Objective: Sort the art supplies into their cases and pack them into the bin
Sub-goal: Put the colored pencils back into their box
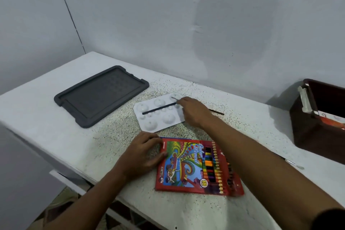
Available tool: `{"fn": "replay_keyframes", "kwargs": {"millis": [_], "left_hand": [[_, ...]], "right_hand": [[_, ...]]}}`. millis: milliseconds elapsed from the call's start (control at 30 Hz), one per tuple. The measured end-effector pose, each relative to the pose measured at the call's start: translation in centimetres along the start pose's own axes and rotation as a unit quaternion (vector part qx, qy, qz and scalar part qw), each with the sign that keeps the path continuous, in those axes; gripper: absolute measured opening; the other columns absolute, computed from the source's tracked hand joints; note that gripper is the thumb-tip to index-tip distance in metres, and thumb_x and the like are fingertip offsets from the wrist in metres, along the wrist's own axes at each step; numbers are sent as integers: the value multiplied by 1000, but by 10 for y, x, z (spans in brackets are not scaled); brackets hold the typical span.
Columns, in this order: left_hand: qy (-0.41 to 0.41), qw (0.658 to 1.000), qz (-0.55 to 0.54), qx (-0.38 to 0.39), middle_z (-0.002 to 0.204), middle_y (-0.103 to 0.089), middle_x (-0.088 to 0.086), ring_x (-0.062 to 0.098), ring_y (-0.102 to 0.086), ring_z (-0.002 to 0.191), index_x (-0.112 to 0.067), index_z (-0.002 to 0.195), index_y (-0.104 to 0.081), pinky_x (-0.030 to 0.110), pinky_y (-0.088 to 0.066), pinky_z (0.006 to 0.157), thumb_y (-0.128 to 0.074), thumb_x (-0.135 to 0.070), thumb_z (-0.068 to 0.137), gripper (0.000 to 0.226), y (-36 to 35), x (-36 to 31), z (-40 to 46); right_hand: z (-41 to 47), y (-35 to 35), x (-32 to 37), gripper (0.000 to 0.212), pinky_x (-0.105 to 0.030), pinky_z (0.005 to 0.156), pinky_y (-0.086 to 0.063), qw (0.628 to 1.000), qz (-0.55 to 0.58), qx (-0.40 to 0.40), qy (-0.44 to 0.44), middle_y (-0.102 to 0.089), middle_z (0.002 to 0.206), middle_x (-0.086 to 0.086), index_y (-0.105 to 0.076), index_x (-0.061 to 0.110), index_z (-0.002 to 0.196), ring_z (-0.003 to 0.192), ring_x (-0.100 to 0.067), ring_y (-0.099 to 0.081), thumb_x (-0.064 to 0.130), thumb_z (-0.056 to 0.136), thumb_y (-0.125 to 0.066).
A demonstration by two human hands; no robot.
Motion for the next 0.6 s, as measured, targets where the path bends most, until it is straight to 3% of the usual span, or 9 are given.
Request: {"fn": "replay_keyframes", "kwargs": {"millis": [233, 400, 600], "left_hand": [[-14, 1000, 16, -3, 109, -63, 1, 13, -56, 99, -15, 110, -66, 34, -51, 81, -60, -51, 89, 41, -4, 5, 0], [-15, 1000, 19, -5, 109, -63, 1, 14, -57, 98, -14, 108, -67, 33, -50, 82, -57, -51, 91, 42, -4, 4, 0], [-19, 1000, 7, -7, 108, -63, -1, 13, -57, 97, -14, 107, -67, 32, -49, 81, -59, -49, 91, 39, -1, 1, 1]], "right_hand": [[35, -15, 17, 42, -37, 85, -44, 998, -53, 13, 20, -47, 133, -8, -48, 21, 138, 118, -30, -48, 15, 96, -46], [40, -22, 26, 33, -35, 73, -37, 997, -76, -9, 11, -47, 124, -13, -49, 13, 129, 110, -32, -49, 12, 96, -46], [50, -20, 30, 29, -35, 75, -37, 998, -49, -8, 33, -47, 125, -10, -49, 12, 123, 111, -31, -48, 8, 94, -45]]}}
Point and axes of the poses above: each hand's wrist, its own z-axis towards the middle knuckle, its own y-axis out of the back of the hand, x = y × z, the point moved 2 cm from there along z, towards the middle knuckle
